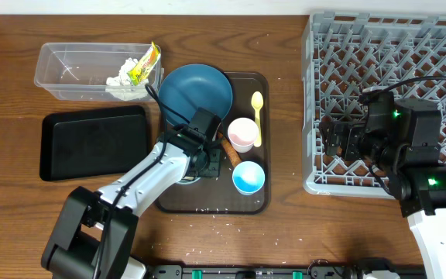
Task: Sort waste into correct bins and load items into the dishwasher rack
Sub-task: 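Grasp the light-blue rice bowl rim with the left gripper, then tip the bowl over the black tray to pour out the rice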
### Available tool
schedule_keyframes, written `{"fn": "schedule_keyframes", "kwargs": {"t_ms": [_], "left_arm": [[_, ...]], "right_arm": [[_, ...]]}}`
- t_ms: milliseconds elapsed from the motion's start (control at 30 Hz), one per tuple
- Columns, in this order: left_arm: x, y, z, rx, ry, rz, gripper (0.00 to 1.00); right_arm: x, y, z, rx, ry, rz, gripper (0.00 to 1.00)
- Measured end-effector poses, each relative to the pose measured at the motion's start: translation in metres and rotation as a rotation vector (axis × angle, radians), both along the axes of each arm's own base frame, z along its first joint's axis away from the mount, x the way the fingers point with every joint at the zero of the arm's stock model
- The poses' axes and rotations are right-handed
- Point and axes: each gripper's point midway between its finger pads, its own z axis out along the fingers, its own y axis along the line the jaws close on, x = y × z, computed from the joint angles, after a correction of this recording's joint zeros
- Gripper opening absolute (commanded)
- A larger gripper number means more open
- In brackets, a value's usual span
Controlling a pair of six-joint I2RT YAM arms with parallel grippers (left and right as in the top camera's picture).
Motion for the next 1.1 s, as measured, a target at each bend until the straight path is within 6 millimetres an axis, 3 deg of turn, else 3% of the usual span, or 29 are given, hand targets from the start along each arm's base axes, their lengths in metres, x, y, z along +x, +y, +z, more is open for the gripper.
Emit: {"fn": "schedule_keyframes", "kwargs": {"t_ms": [267,367,500,600,700,900,1100], "left_arm": [[0.001,0.005,0.014,0.025,0.003,0.035,0.06],[0.002,0.005,0.034,0.001,-0.015,0.055,0.06],[0.013,0.013,0.075,-0.084,-0.096,0.105,0.06],[0.029,0.039,0.109,-0.146,-0.192,0.176,0.06],[0.042,0.078,0.125,-0.172,-0.246,0.262,0.06],[0.064,0.154,0.122,-0.282,-0.268,0.402,0.06],[0.079,0.203,0.113,-0.563,-0.284,0.494,0.07]], "right_arm": [[0.0,0.0,0.0,0.0,0.0,-0.001,0.98],[0.0,0.0,0.0,0.0,0.0,-0.001,0.98],[0.0,0.0,0.0,0.0,-0.001,0.0,0.99],[0.001,0.0,0.001,0.0,-0.003,0.0,0.99],[0.002,0.0,0.002,0.001,-0.011,0.0,0.99],[0.005,0.0,0.005,0.002,-0.027,0.0,0.99],[0.004,0.0,0.005,0.002,-0.026,0.0,0.99]]}}
